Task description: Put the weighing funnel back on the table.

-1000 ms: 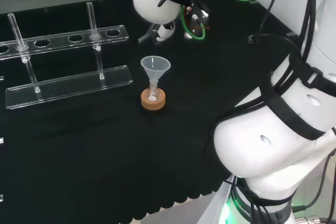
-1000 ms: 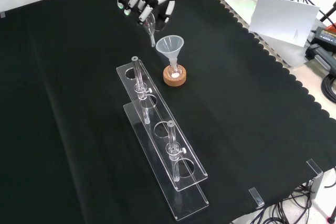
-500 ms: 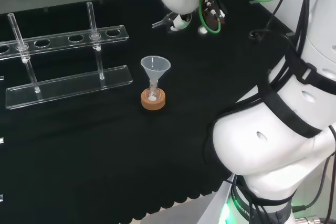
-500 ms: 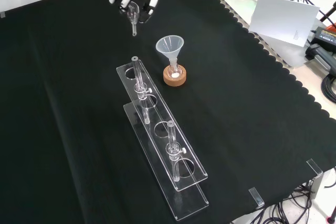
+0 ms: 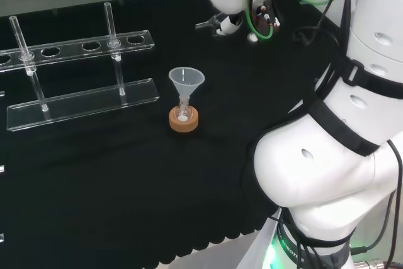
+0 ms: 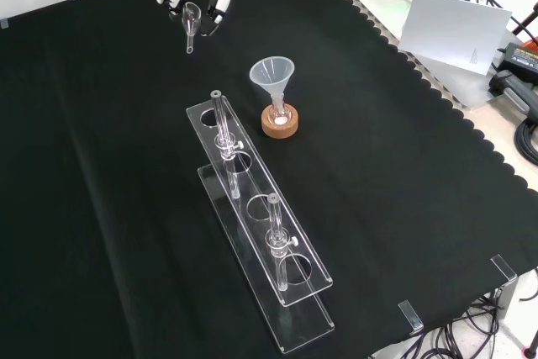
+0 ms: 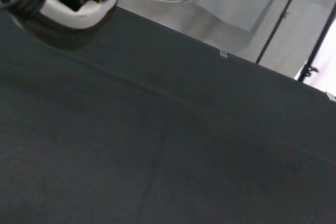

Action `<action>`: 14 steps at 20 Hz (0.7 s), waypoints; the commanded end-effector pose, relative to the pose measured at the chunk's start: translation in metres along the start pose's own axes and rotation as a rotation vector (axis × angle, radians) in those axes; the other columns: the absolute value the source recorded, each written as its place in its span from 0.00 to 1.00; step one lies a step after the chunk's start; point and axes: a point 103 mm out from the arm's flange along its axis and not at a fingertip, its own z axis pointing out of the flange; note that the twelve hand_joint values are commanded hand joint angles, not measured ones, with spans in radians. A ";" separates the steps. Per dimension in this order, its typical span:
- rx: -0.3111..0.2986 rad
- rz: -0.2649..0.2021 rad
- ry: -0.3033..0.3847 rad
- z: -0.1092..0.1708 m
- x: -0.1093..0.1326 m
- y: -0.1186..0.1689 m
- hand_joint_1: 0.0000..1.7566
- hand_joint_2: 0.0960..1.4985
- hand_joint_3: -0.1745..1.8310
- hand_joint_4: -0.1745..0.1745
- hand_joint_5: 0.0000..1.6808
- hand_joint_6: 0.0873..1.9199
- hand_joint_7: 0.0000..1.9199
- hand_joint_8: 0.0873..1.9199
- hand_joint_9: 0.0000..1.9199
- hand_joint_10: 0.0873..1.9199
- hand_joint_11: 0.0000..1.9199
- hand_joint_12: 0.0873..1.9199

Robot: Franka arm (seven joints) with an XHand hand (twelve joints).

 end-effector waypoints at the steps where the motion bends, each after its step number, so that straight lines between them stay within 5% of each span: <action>1: 0.002 0.058 0.063 0.038 -0.035 0.009 0.63 0.36 0.47 1.00 0.75 0.35 0.90 0.00 0.63 0.03 0.17 0.68; 14: 0.075 0.117 0.109 0.113 -0.049 0.014 0.63 0.36 0.47 1.00 0.76 0.35 0.90 0.00 0.63 0.03 0.17 0.68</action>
